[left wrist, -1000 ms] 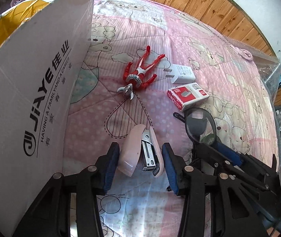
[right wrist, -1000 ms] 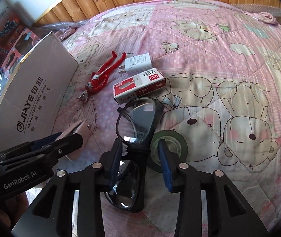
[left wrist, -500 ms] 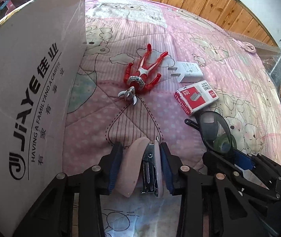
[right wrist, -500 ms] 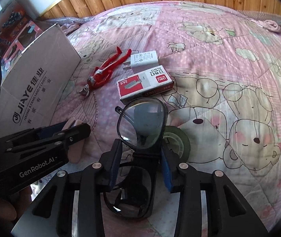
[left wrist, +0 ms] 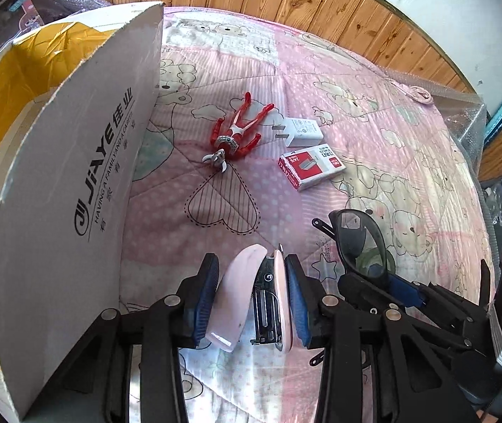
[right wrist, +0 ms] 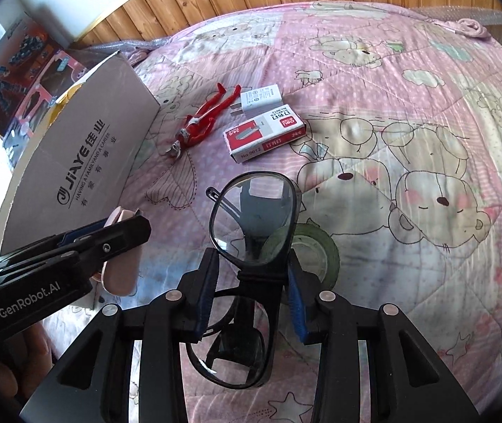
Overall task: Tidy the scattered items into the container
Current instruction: 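Carry the glasses and the pink stapler over the cardboard box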
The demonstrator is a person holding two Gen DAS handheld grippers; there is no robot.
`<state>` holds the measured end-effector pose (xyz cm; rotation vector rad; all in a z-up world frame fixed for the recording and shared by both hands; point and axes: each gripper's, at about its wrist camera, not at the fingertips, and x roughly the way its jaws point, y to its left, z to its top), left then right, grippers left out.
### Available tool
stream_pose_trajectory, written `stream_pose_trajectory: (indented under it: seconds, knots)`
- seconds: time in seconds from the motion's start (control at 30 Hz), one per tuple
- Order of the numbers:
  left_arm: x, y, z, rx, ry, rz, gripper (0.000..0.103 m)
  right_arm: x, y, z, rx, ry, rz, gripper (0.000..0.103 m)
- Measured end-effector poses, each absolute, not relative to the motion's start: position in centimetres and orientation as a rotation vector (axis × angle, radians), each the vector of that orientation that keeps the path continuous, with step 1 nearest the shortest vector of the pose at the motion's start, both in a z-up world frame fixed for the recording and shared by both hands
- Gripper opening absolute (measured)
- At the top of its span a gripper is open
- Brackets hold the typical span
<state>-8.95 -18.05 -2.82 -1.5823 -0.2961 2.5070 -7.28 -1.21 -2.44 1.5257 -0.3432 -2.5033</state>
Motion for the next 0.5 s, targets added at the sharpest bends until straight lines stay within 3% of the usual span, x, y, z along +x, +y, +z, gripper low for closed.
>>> stream_pose_trajectory:
  seconds: [0.5]
  knots:
    - [-6.9, -18.9, -0.5, -1.547, -0.247, 2.580, 0.040, -4.1, -1.4, -1.4, 1.528, -0.354, -2.517, 0.038]
